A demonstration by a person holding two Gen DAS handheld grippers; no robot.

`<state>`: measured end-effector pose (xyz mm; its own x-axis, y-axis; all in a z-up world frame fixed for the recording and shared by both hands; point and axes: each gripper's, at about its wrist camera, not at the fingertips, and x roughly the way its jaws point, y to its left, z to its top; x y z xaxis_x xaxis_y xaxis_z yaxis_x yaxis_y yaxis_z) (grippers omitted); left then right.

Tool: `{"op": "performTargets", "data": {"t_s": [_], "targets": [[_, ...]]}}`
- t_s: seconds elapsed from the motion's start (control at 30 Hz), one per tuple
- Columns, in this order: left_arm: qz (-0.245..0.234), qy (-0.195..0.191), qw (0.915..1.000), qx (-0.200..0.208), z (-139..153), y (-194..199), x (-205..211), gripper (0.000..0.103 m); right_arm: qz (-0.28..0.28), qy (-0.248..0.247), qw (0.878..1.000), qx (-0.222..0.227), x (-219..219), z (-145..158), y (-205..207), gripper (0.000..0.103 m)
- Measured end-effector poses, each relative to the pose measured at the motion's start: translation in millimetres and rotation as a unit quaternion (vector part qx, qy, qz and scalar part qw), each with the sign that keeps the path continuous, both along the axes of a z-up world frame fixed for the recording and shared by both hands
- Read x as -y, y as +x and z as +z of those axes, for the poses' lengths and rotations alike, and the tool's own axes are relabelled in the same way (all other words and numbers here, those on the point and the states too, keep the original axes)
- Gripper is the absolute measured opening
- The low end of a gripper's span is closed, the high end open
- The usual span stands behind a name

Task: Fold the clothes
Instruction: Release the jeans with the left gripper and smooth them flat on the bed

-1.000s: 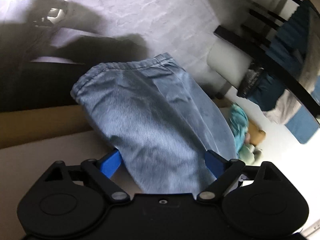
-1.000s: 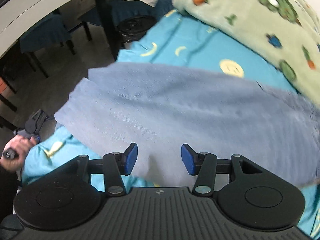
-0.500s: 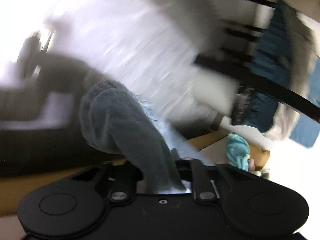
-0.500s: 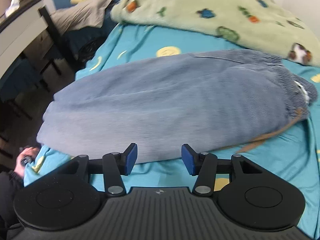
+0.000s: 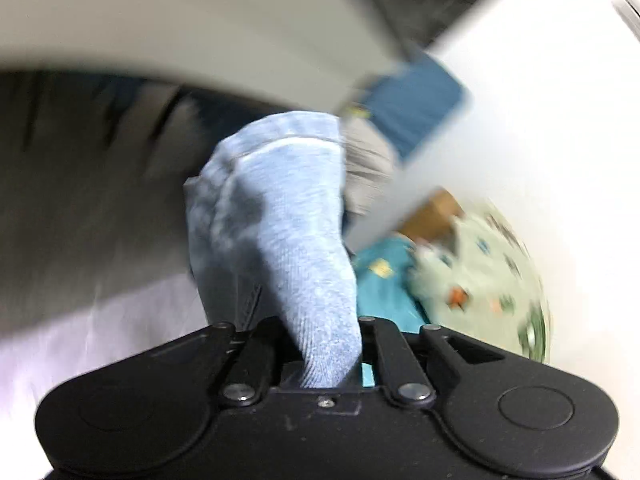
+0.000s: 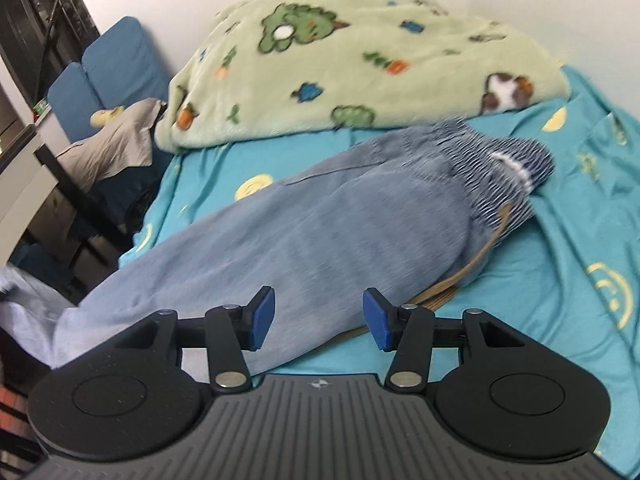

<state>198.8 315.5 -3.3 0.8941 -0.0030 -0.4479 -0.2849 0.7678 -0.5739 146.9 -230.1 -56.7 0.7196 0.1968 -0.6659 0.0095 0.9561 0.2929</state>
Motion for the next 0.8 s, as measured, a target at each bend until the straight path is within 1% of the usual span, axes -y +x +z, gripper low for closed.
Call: {"op": "performTargets", "data": {"t_s": [0.07, 0.13, 0.2, 0.27, 0.33, 0.43, 0.5, 0.57, 0.6, 0.67, 0.7, 0.73, 0.8], "targets": [[-0.034, 0.06, 0.9976, 0.01, 18.3, 5.5, 47.9, 0.006, -0.014, 0.008, 1.0, 0.012, 10.6, 0.4, -2.3, 0.052], [-0.067, 0.118, 0.9905, 0.021, 29.2, 7.5, 101.1, 0.006, -0.027, 0.015, 0.999, 0.023, 21.3, 0.8, -4.6, 0.052], [-0.101, 0.158, 0.9818, 0.029, 28.4, 10.1, 155.6, 0.006, -0.032, 0.012, 0.999, 0.026, 30.2, -5.1, -5.1, 0.052], [-0.131, 0.195, 0.9716, 0.032, 19.4, 10.1, 207.6, 0.006, -0.037, 0.008, 0.999, 0.028, 39.2, -11.1, -5.6, 0.052], [-0.156, 0.229, 0.9602, 0.032, -2.6, 8.8, 253.4, 0.006, -0.041, 0.004, 0.999, 0.031, 48.2, -17.1, -6.2, 0.052], [-0.201, 0.276, 0.9399, 0.013, -46.1, -2.6, 316.0, 0.007, -0.05, 0.007, 0.998, 0.029, 64.4, -30.6, -4.2, 0.052], [-0.232, 0.301, 0.9248, -0.011, -75.1, -7.1, 344.6, 0.007, -0.048, 0.001, 0.998, 0.033, 70.0, -39.1, -3.3, 0.052], [-0.252, 0.335, 0.9072, -0.034, -98.0, -10.4, 364.7, 0.007, -0.042, 0.018, 0.998, 0.032, 74.9, -43.3, -3.2, 0.052], [-0.254, 0.349, 0.901, -0.041, -104.9, -12.6, 369.3, 0.007, -0.039, 0.026, 0.998, 0.032, 77.3, -45.3, -3.2, 0.052], [-0.257, 0.359, 0.8959, -0.05, -111.3, -14.7, 366.5, 0.009, -0.032, 0.043, 0.998, 0.031, 82.2, -49.5, -3.2, 0.052], [-0.258, 0.356, 0.8962, -0.055, -112.7, -14.8, 363.6, 0.01, -0.028, 0.056, 0.997, 0.036, 84.1, -49.4, -3.8, 0.052], [-0.261, 0.345, 0.8996, -0.06, -110.5, -14.5, 359.2, 0.011, -0.021, 0.061, 0.997, 0.041, 82.8, -49.7, -3.8, 0.052], [-0.271, 0.322, 0.9049, -0.065, -102.7, -15.5, 351.4, 0.022, -0.006, 0.069, 0.996, 0.05, 80.3, -50.3, -3.9, 0.052]]}}
